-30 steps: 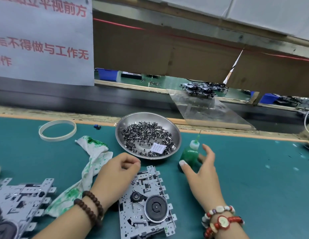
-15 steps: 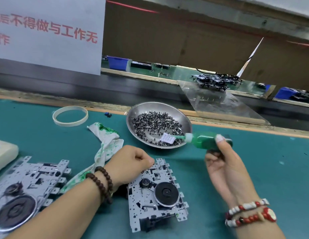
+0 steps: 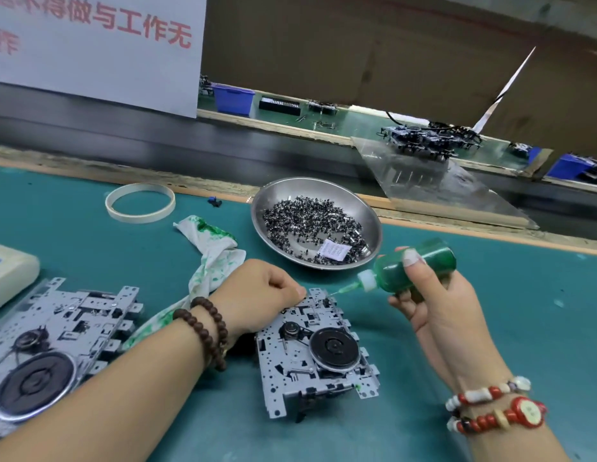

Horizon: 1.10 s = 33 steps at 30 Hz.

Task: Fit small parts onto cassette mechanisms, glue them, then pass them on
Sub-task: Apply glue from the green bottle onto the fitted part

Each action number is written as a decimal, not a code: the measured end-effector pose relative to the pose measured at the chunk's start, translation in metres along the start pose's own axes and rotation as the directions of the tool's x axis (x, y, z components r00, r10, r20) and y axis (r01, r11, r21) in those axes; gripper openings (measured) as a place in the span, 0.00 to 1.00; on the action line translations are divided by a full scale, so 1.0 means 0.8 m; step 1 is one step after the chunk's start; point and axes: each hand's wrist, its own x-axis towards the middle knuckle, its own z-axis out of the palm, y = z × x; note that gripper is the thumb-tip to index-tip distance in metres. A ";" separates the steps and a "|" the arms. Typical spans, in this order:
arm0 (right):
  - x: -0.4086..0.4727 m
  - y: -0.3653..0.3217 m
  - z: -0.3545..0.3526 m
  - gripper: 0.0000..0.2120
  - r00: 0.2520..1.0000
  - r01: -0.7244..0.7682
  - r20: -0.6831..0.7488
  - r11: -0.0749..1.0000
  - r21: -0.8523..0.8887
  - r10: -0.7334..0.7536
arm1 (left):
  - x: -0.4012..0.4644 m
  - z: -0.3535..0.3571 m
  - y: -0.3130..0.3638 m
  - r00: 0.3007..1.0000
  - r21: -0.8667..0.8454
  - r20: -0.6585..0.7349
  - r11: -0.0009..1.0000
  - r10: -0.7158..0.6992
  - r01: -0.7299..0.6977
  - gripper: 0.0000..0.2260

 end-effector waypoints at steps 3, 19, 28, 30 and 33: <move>-0.002 0.002 0.001 0.20 0.996 0.079 -0.022 0.985 -0.154 -0.083 | -0.001 0.000 0.000 1.000 0.004 -0.006 1.000 -0.008 0.008 0.10; -0.001 0.008 -0.002 0.14 0.965 0.240 -0.038 0.929 -0.283 -0.261 | 0.001 0.000 0.000 0.999 -0.013 -0.010 0.999 -0.039 0.039 0.09; -0.001 0.009 -0.003 0.13 0.957 0.271 -0.018 0.918 -0.289 -0.288 | 0.000 0.000 0.000 0.999 -0.010 -0.010 0.999 -0.046 0.046 0.09; -0.002 0.009 -0.003 0.13 0.955 0.279 -0.010 0.913 -0.297 -0.295 | 0.000 0.000 0.001 0.999 -0.014 -0.013 0.999 -0.047 0.047 0.09; -0.002 0.009 -0.003 0.13 0.954 0.285 -0.005 0.908 -0.306 -0.301 | 0.000 0.000 0.002 0.999 -0.006 -0.022 0.999 -0.043 0.043 0.08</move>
